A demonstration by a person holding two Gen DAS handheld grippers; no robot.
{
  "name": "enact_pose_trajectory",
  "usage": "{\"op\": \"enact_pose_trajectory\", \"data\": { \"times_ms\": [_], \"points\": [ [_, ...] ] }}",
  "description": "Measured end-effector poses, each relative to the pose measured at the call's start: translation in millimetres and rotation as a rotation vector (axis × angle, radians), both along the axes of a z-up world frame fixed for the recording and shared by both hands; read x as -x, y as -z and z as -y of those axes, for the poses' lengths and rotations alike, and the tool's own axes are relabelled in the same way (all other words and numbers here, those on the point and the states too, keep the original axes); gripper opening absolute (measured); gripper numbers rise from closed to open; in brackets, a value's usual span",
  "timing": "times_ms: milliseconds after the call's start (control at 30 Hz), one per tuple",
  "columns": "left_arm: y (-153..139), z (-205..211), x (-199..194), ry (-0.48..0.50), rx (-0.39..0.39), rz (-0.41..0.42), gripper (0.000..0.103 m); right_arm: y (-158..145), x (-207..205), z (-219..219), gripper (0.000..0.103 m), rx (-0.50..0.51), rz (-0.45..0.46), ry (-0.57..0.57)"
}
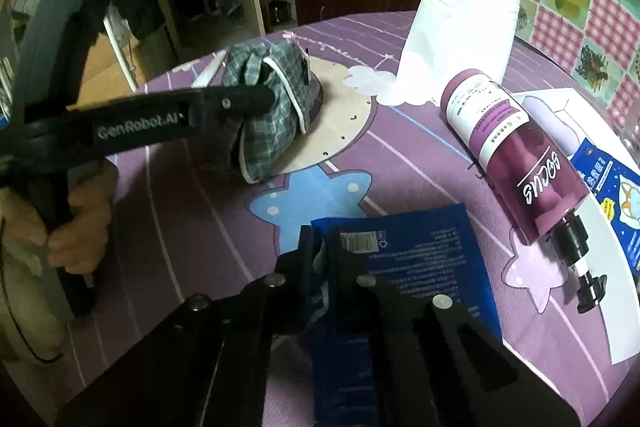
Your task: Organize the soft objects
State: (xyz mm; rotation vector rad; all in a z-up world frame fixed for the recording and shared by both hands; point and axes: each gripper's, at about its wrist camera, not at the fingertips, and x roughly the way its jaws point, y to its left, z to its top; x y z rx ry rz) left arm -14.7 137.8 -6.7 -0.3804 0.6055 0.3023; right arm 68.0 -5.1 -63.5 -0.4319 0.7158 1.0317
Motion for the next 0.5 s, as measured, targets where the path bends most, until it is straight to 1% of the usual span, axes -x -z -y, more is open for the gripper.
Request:
{"op": "enact_pose_trajectory", "data": {
  "times_ms": [200, 267, 400, 500],
  "points": [
    [0.0, 0.1, 0.7, 0.000, 0.001, 0.002, 0.027, -7.1, -0.4, 5.7, 0.005, -0.047, -0.012, 0.012],
    [0.0, 0.7, 0.4, 0.001, 0.002, 0.004, 0.027, -10.4, -0.6, 8.8, 0.003, -0.068, -0.020, 0.017],
    [-0.9, 1.5, -0.4, 0.007, 0.000, 0.006, 0.027, -16.8, -3.8, 17.6, 0.003, -0.123, -0.055, 0.029],
    [-1.5, 1.5, -1.1, 0.014, -0.002, 0.011, 0.027, -18.4, -7.1, 23.7, 0.003, -0.143, -0.066, 0.049]
  ]
}}
